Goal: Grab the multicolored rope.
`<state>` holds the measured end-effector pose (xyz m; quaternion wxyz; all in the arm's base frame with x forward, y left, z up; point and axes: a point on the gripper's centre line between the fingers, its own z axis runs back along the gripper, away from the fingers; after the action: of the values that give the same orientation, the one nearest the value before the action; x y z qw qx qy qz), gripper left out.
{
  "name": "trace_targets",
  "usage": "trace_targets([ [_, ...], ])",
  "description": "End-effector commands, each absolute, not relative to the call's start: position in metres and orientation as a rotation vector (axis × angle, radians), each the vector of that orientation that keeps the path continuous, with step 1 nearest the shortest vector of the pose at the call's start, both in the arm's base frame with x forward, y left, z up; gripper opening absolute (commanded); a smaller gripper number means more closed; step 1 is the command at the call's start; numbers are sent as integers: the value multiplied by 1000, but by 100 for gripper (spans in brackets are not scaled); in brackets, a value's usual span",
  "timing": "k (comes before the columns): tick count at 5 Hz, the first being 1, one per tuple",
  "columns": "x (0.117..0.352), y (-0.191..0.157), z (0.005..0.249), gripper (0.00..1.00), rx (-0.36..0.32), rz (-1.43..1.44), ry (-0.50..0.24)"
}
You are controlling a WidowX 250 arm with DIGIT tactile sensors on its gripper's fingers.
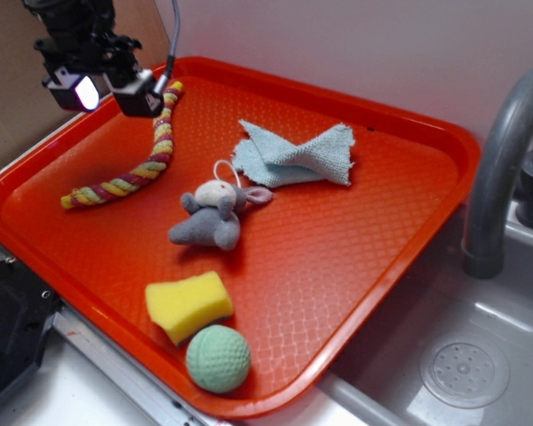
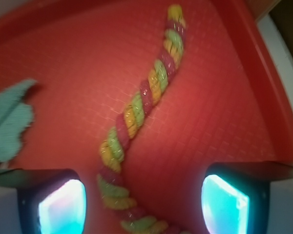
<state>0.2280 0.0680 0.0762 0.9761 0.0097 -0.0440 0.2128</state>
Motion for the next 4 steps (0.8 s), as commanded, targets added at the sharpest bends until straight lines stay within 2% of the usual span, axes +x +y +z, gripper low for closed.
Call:
trace_targets([
  [1,237,65,50,100,-2,386,-50],
  [2,239,59,35,100,32,370,-24],
  [4,239,51,24,100,-19,325,-17],
])
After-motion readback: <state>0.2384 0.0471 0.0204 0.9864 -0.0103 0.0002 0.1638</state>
